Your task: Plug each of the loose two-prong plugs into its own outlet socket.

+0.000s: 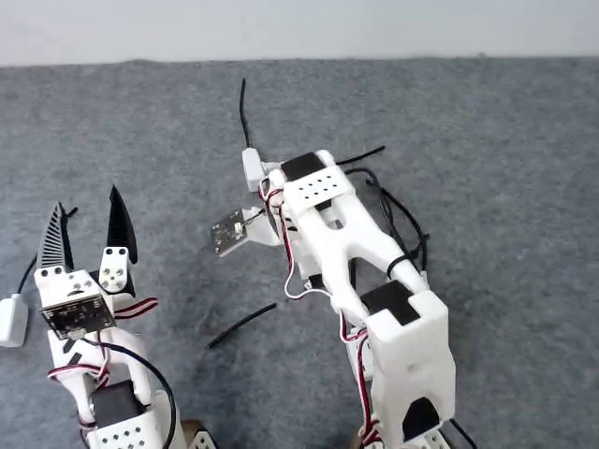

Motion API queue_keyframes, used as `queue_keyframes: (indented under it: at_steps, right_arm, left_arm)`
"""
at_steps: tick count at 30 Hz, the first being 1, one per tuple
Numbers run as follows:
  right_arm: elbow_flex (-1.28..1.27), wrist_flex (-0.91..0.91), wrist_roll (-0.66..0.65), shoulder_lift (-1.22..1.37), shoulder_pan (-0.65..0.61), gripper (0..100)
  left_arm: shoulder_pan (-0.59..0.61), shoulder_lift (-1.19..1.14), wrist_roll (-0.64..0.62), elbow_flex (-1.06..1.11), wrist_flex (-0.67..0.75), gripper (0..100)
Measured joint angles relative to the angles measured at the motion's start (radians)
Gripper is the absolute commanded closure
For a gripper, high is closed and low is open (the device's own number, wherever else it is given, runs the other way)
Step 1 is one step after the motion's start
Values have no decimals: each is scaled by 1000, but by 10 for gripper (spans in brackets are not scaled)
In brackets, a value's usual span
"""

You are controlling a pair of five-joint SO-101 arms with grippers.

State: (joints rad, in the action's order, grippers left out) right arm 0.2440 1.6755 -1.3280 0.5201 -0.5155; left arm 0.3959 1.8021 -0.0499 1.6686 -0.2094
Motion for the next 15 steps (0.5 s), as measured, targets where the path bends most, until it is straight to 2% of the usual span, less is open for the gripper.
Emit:
queue_keyframes:
  at_steps: [15]
  right_arm:
    - [64,-9,-3,155,11,811]
  left_arm:
    - [-17,0,3,14,0,765]
